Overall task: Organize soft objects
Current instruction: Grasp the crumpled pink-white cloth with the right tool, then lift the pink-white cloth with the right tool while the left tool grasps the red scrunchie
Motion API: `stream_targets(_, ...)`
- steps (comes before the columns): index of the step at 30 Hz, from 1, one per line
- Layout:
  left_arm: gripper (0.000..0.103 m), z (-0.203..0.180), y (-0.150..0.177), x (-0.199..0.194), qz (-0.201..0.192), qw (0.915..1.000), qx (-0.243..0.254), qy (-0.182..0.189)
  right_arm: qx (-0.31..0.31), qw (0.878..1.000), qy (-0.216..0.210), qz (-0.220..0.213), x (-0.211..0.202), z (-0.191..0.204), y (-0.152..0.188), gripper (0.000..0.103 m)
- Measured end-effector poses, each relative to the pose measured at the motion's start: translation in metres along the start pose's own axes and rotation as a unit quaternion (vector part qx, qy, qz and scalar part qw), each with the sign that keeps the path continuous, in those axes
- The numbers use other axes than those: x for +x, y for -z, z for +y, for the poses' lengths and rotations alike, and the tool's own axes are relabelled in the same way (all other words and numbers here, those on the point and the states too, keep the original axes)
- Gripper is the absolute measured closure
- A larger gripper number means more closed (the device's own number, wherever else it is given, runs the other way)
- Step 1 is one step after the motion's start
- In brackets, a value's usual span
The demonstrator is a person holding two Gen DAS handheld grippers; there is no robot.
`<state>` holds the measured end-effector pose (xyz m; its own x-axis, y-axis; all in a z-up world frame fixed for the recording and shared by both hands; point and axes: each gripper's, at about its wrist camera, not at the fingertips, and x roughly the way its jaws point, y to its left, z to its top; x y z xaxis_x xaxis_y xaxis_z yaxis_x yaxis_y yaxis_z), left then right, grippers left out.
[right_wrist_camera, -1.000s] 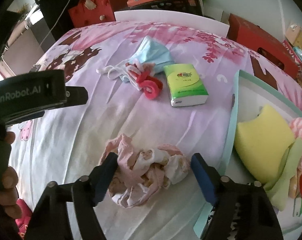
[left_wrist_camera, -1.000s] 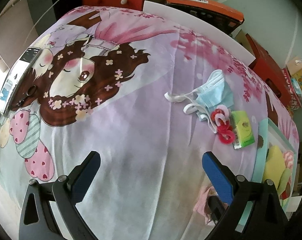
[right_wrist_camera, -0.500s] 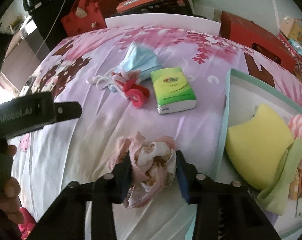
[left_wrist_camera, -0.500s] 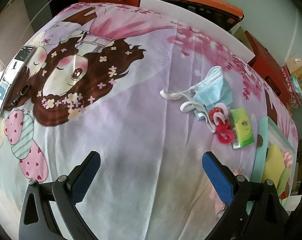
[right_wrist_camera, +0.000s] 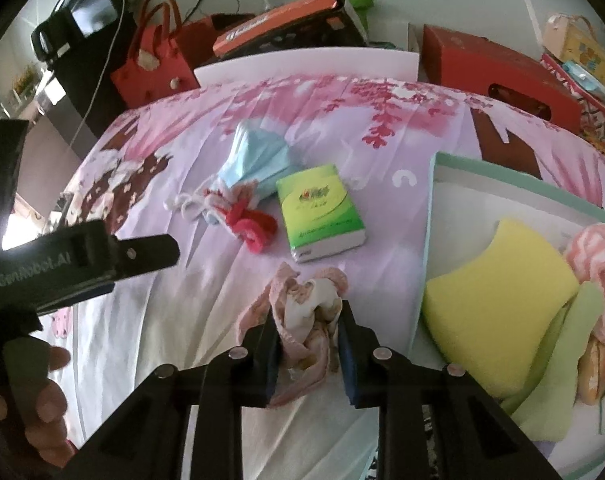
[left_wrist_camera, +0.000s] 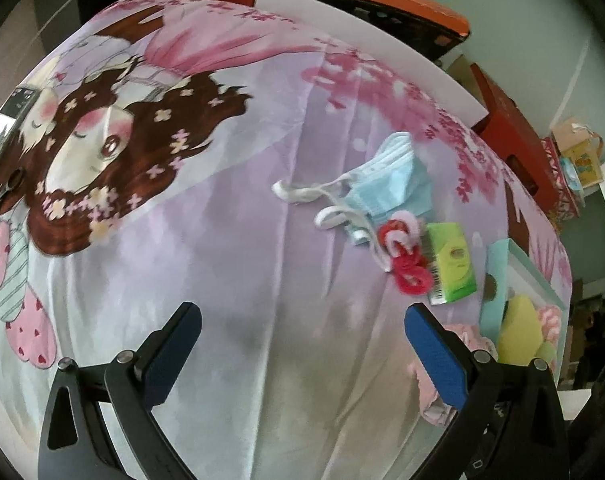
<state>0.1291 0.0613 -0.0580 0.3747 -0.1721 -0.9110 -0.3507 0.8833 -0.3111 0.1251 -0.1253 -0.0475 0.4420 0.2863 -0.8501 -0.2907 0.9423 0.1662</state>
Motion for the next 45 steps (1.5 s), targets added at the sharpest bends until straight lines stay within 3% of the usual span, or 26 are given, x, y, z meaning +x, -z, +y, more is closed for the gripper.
stream_targets(16, 0.011, -0.024, -0.013, -0.006, -0.036, 0.9981, 0.027, 0.043, 0.032, 0.997, 0.008, -0.075, -0.032, -0.023, -0.017, 0.076)
stream_targets(23, 0.011, -0.027, -0.017, -0.01, -0.056, 0.9964, 0.028, 0.058, 0.062, 0.989, 0.04, -0.126, -0.058, -0.048, -0.021, 0.076)
stream_targets(28, 0.012, -0.032, -0.021, -0.014, -0.071, 0.9937, 0.03, 0.082, 0.082, 0.986, 0.061, -0.134, -0.063, -0.064, -0.021, 0.076)
stream_targets(30, 0.031, -0.035, -0.021, -0.015, -0.074, 0.9918, 0.03, 0.1, 0.092, 0.985, 0.061, -0.133, -0.063, -0.071, -0.021, 0.076)
stream_targets(34, 0.036, -0.039, -0.023, -0.011, -0.071, 0.9897, 0.031, 0.121, 0.104, 0.984, 0.061, -0.132, -0.063, -0.08, -0.019, 0.076)
stream_targets(36, 0.045, -0.04, -0.024, -0.006, -0.067, 0.9894, 0.028, 0.125, 0.106, 0.984, 0.06, -0.132, -0.064, -0.081, -0.019, 0.076)
stream_targets(41, 0.054, -0.039, -0.026, 0.01, -0.052, 0.9898, 0.016, 0.132, 0.103, 0.984, 0.059, -0.13, -0.064, -0.079, -0.019, 0.076)
stream_targets(45, 0.072, -0.037, -0.025, 0.024, -0.037, 0.9926, 0.015, 0.114, 0.101, 0.985, 0.059, -0.128, -0.063, -0.078, -0.018, 0.076)
